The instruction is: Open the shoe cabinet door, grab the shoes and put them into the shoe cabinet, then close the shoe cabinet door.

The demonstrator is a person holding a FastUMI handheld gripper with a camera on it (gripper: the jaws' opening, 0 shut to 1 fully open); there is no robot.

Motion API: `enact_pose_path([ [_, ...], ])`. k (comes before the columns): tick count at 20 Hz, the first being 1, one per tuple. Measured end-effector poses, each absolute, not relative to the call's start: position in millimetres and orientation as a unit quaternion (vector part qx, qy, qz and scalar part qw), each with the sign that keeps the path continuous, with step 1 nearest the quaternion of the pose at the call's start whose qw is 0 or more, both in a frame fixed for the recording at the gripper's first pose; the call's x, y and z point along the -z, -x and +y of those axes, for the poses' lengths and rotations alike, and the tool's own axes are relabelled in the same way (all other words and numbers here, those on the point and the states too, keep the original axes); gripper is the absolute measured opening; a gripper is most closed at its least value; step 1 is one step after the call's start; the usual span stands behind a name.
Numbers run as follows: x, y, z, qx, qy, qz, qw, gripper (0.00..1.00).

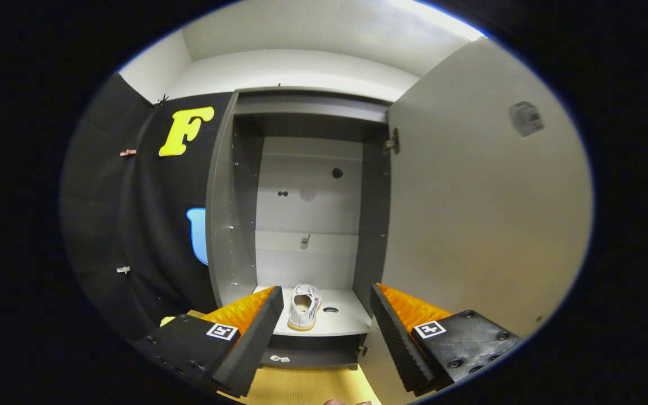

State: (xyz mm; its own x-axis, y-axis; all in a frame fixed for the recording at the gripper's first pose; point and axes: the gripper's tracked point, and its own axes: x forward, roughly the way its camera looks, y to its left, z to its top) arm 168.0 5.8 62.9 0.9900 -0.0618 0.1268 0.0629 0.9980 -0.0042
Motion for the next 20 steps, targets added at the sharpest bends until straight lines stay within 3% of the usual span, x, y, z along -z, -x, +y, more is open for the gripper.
enact_pose_path([
  [7,-54.4,-77.8,-38.0,0.039,0.002,-0.061,0.997,0.98],
  [13,-49.0,-6.4,-136.1,0.107,-0.001,-0.058,0.993,0.98],
  [20,-16.1,-16.7,-243.3,0.177,-0.016,-0.027,0.984,0.98],
])
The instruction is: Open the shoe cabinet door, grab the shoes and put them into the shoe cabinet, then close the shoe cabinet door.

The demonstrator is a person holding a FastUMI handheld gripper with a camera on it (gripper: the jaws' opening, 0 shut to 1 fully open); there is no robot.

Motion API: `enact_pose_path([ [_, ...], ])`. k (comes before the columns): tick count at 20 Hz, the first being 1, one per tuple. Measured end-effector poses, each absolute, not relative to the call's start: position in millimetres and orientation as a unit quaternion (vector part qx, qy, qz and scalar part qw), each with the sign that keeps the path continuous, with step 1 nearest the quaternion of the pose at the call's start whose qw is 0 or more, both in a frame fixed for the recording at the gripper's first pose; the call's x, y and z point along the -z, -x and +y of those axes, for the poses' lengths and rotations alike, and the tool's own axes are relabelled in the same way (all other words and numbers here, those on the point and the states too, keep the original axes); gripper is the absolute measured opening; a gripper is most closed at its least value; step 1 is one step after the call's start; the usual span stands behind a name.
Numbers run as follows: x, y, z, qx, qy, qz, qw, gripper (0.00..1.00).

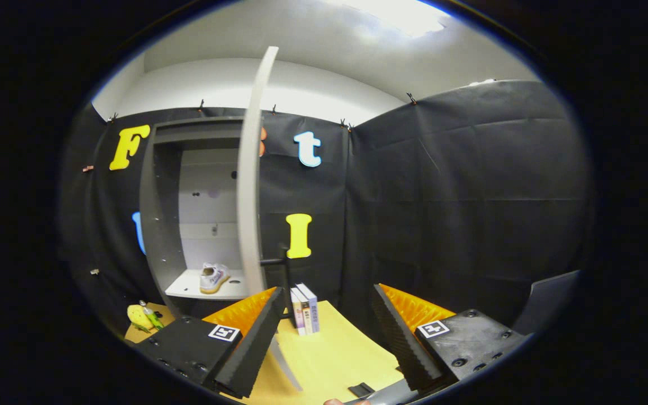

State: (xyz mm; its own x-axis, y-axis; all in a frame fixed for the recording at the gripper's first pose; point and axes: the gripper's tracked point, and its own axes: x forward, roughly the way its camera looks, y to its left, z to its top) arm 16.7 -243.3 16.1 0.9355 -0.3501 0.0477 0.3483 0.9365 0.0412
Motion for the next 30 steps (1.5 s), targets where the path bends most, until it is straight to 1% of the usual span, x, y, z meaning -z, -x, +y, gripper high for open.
enact_pose_path([
  [4,6.7,-63.4,-252.6,0.158,-0.03,0.011,0.987,0.98],
  [7,5.3,-66.5,-238.6,0.139,-0.046,0.007,0.989,0.97],
  [11,5.0,-61.6,-182.5,0.102,-0.048,0.011,0.994,0.97],
  [20,12.5,-86.1,-4.1,-0.043,-0.058,0.027,0.997,0.98],
  [24,7.8,-93.1,19.7,-0.058,-0.073,0.02,0.995,0.97],
  [30,10.2,-96.3,29.0,-0.053,-0.068,0.019,0.996,0.98],
])
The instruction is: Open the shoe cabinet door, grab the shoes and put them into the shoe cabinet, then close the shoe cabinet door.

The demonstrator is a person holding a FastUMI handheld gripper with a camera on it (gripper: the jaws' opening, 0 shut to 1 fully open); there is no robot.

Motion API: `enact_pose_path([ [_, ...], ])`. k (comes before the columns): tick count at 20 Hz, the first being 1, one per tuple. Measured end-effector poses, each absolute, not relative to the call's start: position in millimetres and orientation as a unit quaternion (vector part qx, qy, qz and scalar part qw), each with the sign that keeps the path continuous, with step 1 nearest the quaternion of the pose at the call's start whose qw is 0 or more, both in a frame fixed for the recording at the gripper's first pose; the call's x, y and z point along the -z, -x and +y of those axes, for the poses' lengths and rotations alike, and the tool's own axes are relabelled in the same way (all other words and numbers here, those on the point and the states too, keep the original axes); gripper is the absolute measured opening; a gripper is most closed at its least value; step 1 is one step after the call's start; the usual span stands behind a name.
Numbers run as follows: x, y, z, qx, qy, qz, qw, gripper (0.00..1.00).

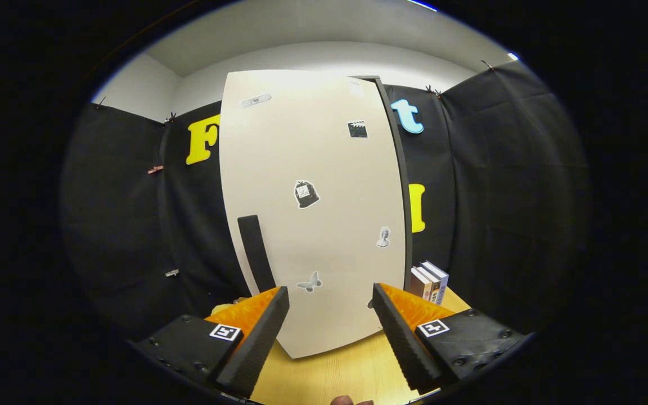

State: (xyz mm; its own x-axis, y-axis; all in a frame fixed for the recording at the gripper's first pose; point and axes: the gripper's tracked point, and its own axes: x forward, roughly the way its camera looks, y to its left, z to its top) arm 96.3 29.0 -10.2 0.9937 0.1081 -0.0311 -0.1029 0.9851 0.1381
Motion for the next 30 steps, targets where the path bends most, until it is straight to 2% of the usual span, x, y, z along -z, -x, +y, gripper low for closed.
enact_pose_path([
  [30,8.2,-82.2,25.3,-0.046,-0.057,0.008,0.997,0.98],
])
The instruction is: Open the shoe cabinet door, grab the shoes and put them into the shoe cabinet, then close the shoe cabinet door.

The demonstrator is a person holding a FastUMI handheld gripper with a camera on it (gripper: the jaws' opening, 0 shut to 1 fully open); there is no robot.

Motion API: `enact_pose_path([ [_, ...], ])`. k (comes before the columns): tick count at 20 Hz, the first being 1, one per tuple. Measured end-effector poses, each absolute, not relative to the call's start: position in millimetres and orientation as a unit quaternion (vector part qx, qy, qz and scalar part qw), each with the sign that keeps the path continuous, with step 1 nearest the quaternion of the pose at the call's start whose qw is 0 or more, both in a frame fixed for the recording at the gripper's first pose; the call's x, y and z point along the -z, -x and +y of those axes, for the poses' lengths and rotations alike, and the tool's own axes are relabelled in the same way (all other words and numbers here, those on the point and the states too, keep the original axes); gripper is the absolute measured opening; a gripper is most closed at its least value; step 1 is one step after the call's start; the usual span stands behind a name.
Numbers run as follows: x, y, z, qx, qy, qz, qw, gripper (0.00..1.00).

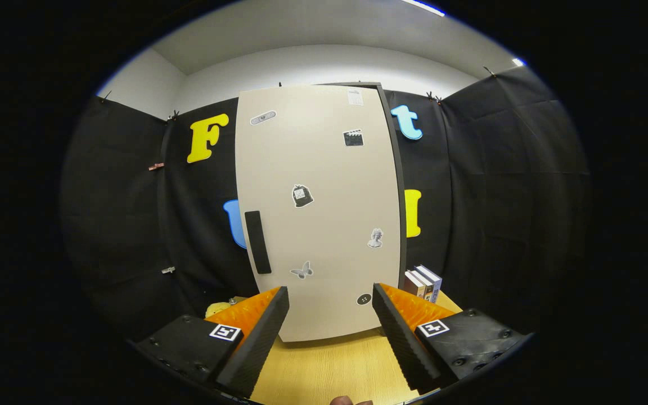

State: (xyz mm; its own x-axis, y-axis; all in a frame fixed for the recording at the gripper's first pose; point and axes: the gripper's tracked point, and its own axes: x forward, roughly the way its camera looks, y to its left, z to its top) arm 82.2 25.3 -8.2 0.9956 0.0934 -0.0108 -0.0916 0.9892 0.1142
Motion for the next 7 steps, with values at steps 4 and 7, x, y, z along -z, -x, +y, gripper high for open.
enact_pose_path([
  [4,8.0,-83.1,22.0,-0.043,-0.058,0.008,0.997,0.98],
  [7,7.9,-83.8,21.9,-0.042,-0.059,0.009,0.997,0.98],
])
